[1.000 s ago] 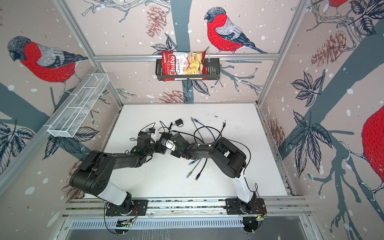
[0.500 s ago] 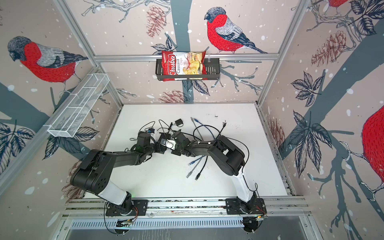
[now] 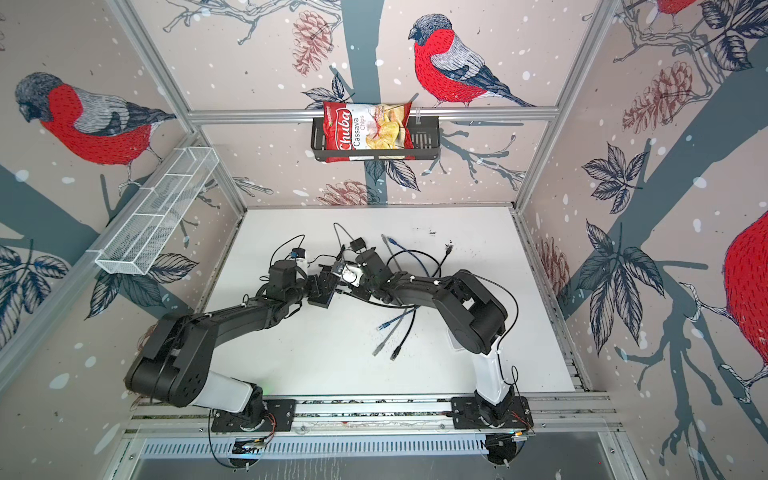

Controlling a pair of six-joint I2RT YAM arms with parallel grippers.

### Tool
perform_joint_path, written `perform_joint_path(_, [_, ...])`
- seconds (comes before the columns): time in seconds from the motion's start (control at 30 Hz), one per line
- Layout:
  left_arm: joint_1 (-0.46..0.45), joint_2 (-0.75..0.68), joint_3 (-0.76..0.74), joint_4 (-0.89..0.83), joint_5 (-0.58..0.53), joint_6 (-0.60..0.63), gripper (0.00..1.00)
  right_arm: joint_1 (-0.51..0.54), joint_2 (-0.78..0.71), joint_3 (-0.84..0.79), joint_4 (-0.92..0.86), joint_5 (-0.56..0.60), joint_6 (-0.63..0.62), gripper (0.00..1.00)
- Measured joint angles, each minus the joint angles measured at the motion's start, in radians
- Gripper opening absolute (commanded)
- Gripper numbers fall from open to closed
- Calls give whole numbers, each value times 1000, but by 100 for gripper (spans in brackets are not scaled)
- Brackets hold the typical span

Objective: Insert the plug into the switch port

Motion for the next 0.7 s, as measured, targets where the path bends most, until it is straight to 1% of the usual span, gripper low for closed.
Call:
perform_joint_path(0.17, [0,-89,-1,-1,-29,1,97,-97,-78,23,-46,45,190,34])
perform_joint_path(0.23, [0,-126,-6,-6,-34,5,97,-150,-105,29,-76,71,294,34])
perform_joint_path(0.33, [0,-178,-25,-18,-52,7,97,-238,-147,2,-98,65,447,35])
perform_joint_path(0.43, [0,-226,-55,-43,-61,7,97,-310,-183,-42,-105,71,616,31])
perform_joint_path(0.57, [0,-281,-105,-61,-77,4,97,-328,-179,-45,-162,80,718,31])
perform_joint_path(0.63, [0,-301,-122,-67,-77,0,97,-331,-155,-20,-206,87,740,28])
perform_joint_path(0.7, [0,-316,-134,-74,-77,-1,97,-332,-125,8,-247,103,741,28])
